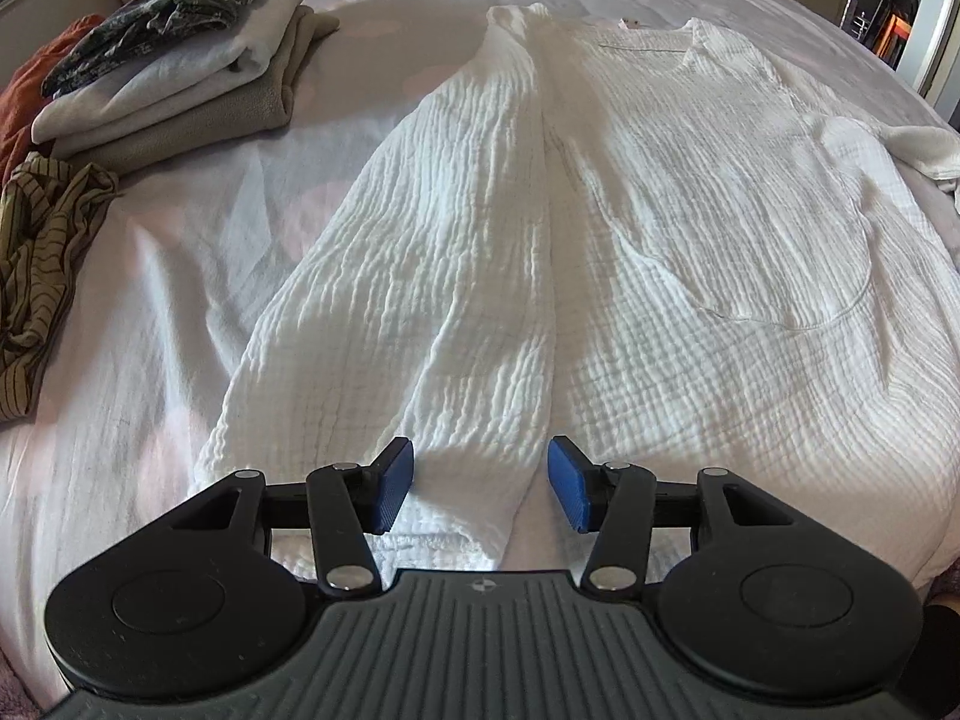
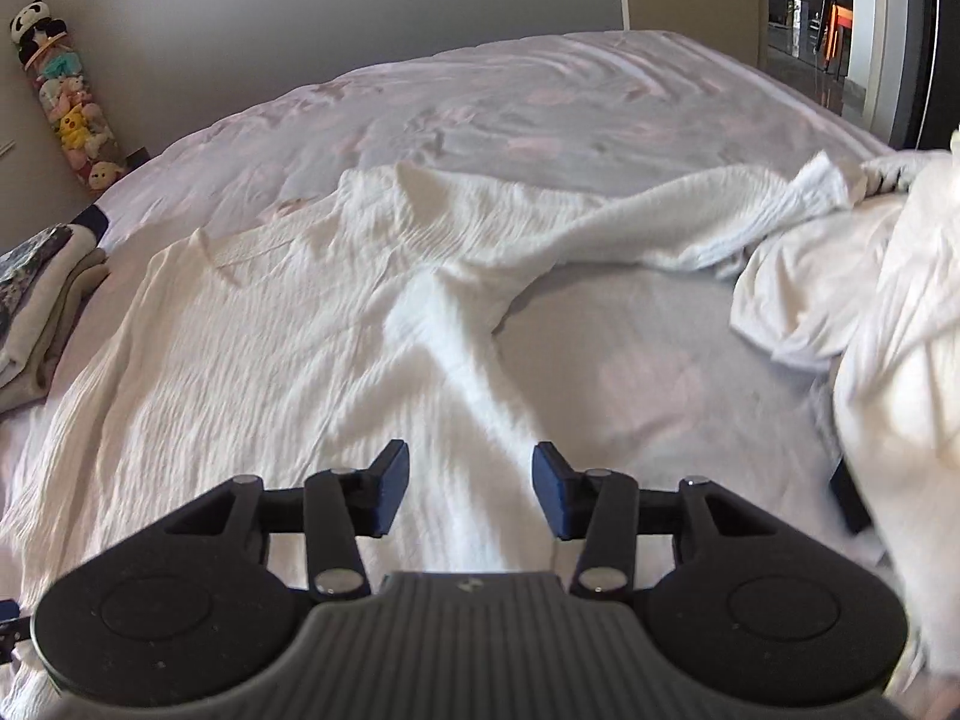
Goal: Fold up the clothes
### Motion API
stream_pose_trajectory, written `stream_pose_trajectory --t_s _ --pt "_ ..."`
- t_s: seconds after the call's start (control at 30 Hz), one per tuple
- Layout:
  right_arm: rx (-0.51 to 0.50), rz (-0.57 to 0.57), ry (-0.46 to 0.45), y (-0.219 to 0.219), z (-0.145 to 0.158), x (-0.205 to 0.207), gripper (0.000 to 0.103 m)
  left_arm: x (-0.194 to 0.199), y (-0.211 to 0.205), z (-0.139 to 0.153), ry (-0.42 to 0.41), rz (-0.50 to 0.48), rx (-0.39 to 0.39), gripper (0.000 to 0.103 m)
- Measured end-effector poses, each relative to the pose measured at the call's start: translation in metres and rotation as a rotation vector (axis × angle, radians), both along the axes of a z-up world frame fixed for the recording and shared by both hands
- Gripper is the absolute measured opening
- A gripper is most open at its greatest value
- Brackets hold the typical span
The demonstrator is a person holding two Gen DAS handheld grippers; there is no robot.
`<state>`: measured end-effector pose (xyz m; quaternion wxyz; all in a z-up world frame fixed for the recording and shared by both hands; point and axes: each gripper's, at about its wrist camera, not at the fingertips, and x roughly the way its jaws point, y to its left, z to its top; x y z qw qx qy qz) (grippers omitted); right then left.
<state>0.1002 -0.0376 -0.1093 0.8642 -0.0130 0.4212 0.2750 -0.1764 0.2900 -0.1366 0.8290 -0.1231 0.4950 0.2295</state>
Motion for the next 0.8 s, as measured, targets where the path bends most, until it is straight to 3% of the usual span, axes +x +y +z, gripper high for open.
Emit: stream_pose_trajectory --t_s 0.13,0.17,0.27,0.5,0.67,0.8 --pt "0.026 0.039 -0.011 0.001 -0.018 -0.044 0.059 -0.005 0.008 0.001 -0.03 0.034 -0.033 0.004" --pt "0.005 0.055 -0.026 0.004 -0.02 -0.05 0.059 -0.006 0.011 0.006 -0.051 0.043 -0.036 0.001" --pt "-0.002 0.088 -0.082 0.009 -0.018 -0.059 0.059 -0.009 0.024 0.033 -0.129 0.068 -0.032 0.001" --pt "0.008 0.067 -0.054 0.008 -0.023 -0.052 0.059 -0.006 0.087 0.113 -0.266 0.126 0.052 0.0" --pt "-0.003 0.066 -0.049 0.011 -0.026 -0.051 0.059 0.005 0.148 0.148 -0.269 0.193 0.164 0.0" --pt "-0.026 0.066 -0.041 0.014 -0.031 -0.05 0.059 0.009 0.194 0.153 -0.236 0.266 0.223 0.0"
